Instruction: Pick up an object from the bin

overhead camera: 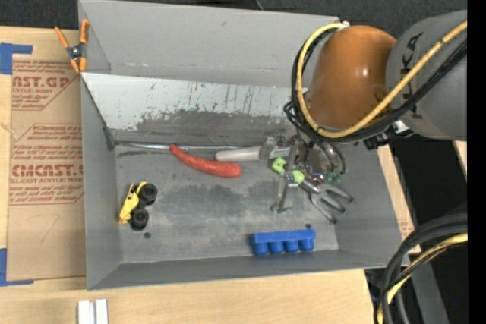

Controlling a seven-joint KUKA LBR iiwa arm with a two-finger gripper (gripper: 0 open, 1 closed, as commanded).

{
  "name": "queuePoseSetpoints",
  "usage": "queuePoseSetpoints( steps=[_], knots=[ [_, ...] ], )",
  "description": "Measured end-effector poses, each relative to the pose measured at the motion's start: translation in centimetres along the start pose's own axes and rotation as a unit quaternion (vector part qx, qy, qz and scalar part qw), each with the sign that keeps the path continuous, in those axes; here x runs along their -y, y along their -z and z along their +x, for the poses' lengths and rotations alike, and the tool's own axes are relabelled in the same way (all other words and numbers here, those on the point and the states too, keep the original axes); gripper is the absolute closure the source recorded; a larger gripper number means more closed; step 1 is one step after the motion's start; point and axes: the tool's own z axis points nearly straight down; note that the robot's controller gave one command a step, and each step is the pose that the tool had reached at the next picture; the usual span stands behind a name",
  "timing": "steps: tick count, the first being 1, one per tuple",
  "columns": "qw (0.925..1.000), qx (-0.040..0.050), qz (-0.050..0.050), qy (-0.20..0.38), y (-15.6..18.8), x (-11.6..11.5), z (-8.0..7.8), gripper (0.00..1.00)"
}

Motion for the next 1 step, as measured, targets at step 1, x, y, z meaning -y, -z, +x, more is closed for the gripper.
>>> queuePoseSetpoints(
  steps=[1],
  knots=[
    [1.0,0.0038,0.0,0.0,0.34,-0.01,-0.17,0.0]
  ],
)
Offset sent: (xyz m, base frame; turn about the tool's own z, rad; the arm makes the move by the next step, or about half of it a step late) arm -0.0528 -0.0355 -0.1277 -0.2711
